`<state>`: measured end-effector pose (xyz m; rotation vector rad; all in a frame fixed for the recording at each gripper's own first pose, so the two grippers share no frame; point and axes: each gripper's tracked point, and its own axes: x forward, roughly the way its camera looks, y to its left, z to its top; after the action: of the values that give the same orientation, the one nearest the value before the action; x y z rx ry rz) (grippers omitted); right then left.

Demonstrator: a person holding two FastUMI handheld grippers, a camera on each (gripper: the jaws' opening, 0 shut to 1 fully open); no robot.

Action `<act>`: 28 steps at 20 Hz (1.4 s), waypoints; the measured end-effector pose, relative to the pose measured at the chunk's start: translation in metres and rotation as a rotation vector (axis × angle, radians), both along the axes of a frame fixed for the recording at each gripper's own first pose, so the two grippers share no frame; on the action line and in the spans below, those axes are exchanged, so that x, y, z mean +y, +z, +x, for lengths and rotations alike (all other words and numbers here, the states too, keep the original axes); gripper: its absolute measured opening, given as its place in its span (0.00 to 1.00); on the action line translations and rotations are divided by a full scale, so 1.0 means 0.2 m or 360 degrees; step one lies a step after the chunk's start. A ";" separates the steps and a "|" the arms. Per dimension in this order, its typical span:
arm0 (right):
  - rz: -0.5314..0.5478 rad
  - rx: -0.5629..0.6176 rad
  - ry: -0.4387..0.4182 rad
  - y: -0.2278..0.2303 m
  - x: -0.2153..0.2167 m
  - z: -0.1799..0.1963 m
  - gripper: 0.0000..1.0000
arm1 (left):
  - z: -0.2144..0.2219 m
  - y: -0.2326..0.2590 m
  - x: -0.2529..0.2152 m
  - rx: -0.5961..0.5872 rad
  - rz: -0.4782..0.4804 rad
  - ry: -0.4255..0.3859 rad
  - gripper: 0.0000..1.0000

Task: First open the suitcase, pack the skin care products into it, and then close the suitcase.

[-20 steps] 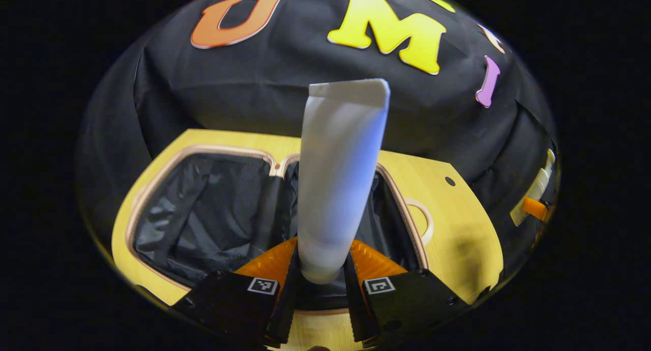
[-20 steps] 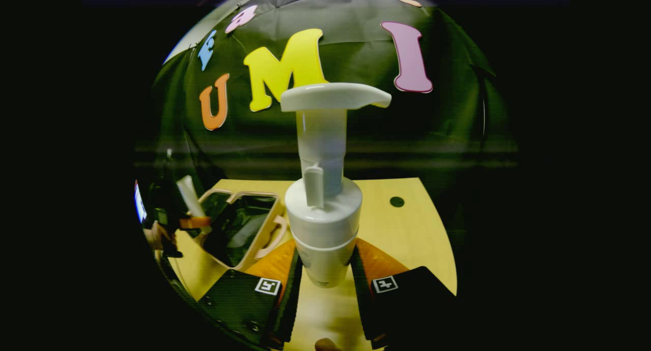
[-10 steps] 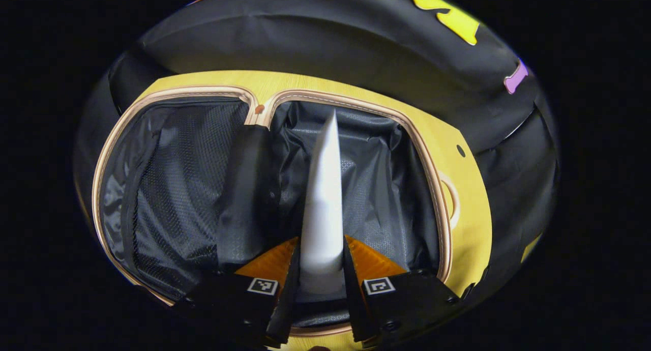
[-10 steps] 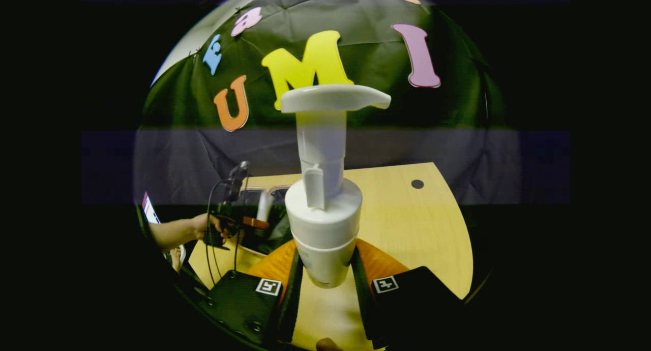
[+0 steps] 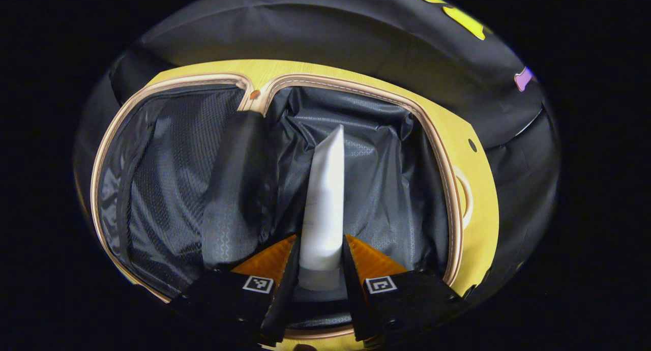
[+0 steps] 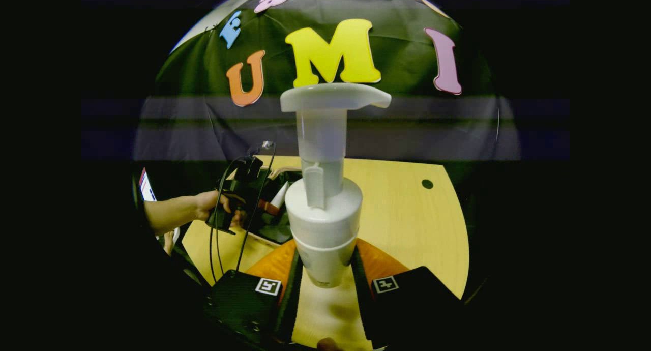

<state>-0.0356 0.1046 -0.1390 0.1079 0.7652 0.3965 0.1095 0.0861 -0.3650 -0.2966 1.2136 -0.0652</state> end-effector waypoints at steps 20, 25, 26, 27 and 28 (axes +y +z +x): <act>-0.0053 0.1075 0.0039 -0.83 0.87 0.51 0.48 | -0.96 0.55 0.48 -0.0399 0.0080 0.0422 0.82; -0.0129 0.1283 -0.0237 -0.98 0.91 0.57 0.48 | -1.06 0.59 0.60 -0.0398 0.0056 0.0521 0.82; -0.0152 0.1304 -0.0274 -0.98 0.90 0.57 0.48 | -1.06 0.61 0.63 -0.0416 0.0065 0.0531 0.82; -0.0180 0.1309 -0.0289 -0.99 0.89 0.57 0.48 | -1.07 0.63 0.66 -0.0433 0.0085 0.0537 0.82; -0.0201 0.1305 -0.0287 -1.00 0.90 0.57 0.48 | -1.07 0.64 0.69 -0.0456 0.0104 0.0538 0.82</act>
<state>0.0774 0.2840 -0.3392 0.2246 1.5727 0.1160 -0.1037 0.2239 -0.2370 -0.4167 0.8675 0.2183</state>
